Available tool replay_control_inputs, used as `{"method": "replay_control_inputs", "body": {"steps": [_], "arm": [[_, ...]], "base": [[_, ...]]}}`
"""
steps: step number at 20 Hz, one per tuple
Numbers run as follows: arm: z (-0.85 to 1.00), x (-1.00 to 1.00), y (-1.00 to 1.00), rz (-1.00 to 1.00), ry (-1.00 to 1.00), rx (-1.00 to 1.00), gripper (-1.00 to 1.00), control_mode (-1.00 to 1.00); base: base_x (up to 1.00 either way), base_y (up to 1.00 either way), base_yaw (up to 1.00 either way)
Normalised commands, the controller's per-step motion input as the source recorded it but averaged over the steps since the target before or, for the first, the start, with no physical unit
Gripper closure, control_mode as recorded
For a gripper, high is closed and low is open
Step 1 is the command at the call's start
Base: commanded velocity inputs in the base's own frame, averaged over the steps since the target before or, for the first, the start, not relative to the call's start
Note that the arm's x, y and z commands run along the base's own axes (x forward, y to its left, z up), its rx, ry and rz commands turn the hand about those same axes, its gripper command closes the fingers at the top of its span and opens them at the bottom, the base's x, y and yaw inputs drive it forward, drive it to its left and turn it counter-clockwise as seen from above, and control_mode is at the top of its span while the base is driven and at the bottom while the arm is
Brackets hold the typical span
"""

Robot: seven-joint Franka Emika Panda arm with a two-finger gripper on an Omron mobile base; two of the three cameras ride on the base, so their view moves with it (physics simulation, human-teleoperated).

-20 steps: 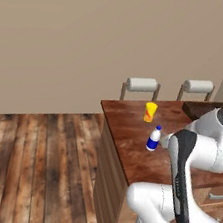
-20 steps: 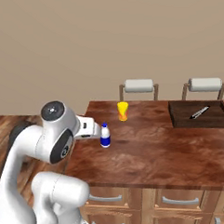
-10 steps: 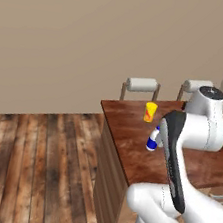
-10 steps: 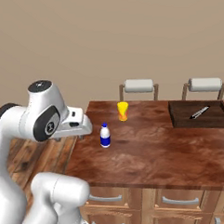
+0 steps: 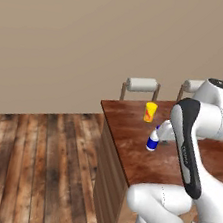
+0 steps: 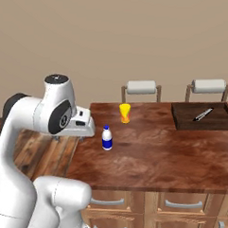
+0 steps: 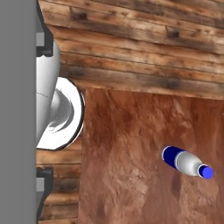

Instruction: Place the drinks on the dining counter in a tight cluster.

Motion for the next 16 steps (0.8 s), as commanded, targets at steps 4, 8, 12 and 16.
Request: {"method": "replay_control_inputs", "body": {"steps": [4,8,12,16], "arm": [[0.0,0.0,0.0,0.0,0.0,0.0,-1.0,-1.0],[0.0,0.0,0.0,0.0,0.0,0.0,-1.0,-1.0],[0.0,-0.2,0.0,0.0,-0.02,0.0,-1.0,-1.0],[0.0,-0.52,0.0,0.0,-0.04,0.0,-1.0,-1.0]], "base": [[0.0,0.0,0.0],[0.0,0.0,0.0],[0.0,0.0,0.0],[0.0,0.0,0.0]]}}
